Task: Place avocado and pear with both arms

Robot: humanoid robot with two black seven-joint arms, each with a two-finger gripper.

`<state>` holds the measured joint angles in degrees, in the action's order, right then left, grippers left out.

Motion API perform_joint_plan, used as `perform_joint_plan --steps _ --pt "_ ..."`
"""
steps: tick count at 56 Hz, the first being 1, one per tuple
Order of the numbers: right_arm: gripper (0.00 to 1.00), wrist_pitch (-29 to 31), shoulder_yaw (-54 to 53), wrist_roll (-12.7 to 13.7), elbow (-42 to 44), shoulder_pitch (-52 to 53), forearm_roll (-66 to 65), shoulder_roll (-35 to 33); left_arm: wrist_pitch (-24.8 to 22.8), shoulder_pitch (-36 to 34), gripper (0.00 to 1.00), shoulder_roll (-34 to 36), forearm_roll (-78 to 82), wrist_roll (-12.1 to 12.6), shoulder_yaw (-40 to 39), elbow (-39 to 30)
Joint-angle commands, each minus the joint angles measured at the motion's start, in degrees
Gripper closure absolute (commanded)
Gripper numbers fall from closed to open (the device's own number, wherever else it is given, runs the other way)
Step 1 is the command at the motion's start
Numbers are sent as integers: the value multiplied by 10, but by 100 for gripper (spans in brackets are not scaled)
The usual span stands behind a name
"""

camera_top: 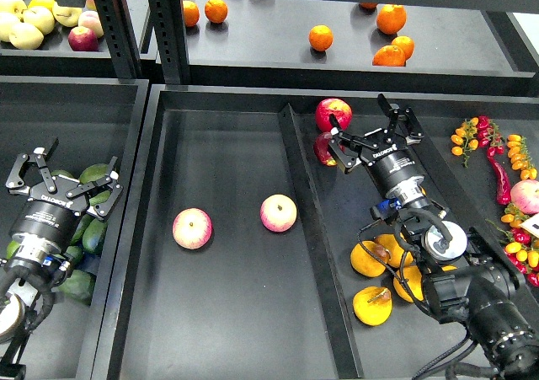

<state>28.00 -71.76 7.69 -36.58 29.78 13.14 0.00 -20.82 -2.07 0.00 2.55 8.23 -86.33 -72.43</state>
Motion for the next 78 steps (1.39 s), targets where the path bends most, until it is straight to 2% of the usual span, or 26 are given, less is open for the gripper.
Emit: perform_joint_plan --steps 1,18,36,78 --pt "0 0 -3 -1 -8 -11 -37 0 2 3 0 0 -1 0 20 -4" --pt "0 0 -2 4 -118 -139 -58 0 2 22 0 0 -2 0 56 -18" --pt "0 0 -3 7 -161 -226 -94 0 1 34 0 0 -2 0 79 -18" --pt "0 0 -3 8 -167 -249 -94 0 -1 43 0 0 -2 0 93 -19"
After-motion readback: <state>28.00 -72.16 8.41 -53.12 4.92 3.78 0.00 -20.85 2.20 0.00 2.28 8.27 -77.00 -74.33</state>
